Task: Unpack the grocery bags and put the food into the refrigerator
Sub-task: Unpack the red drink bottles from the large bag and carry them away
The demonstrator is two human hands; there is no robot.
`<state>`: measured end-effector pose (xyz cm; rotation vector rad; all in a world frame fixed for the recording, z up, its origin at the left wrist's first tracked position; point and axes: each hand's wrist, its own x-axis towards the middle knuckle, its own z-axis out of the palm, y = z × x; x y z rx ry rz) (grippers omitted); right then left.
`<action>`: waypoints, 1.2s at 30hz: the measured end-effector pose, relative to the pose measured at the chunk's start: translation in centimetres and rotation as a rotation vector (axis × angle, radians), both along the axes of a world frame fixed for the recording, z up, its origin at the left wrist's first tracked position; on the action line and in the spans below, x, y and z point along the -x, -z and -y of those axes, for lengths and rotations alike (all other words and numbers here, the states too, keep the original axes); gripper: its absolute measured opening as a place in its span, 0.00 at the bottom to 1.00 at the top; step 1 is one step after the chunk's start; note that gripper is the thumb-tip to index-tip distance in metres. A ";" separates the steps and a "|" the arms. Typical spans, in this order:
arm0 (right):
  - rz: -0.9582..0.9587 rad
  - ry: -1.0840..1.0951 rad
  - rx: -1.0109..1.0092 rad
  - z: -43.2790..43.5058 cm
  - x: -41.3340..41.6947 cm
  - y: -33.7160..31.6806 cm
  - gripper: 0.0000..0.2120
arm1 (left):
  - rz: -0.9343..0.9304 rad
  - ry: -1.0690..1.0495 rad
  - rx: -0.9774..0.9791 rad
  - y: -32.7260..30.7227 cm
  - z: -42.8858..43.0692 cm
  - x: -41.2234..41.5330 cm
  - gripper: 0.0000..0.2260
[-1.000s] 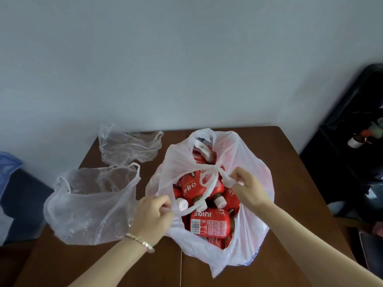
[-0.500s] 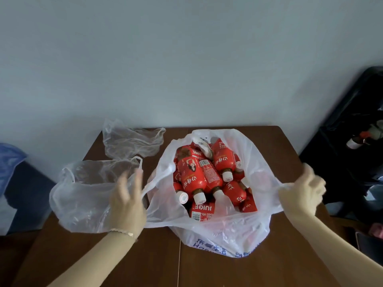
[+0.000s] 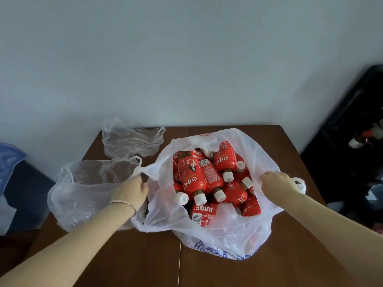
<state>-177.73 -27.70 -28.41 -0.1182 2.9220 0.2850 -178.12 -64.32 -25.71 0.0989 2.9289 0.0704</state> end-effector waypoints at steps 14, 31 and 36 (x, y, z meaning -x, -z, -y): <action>0.342 -0.167 0.226 6.6 -4.1 4.8 0.15 | -0.375 0.907 0.102 -0.9 -12.8 -2.2 0.14; 0.145 0.459 0.999 6.9 -7.5 -1.1 0.11 | -0.513 0.710 0.018 -5.1 -11.3 1.3 0.09; 0.026 0.345 0.976 8.5 -7.8 -3.2 0.11 | -0.495 0.650 -0.184 -6.3 -11.5 -3.6 0.09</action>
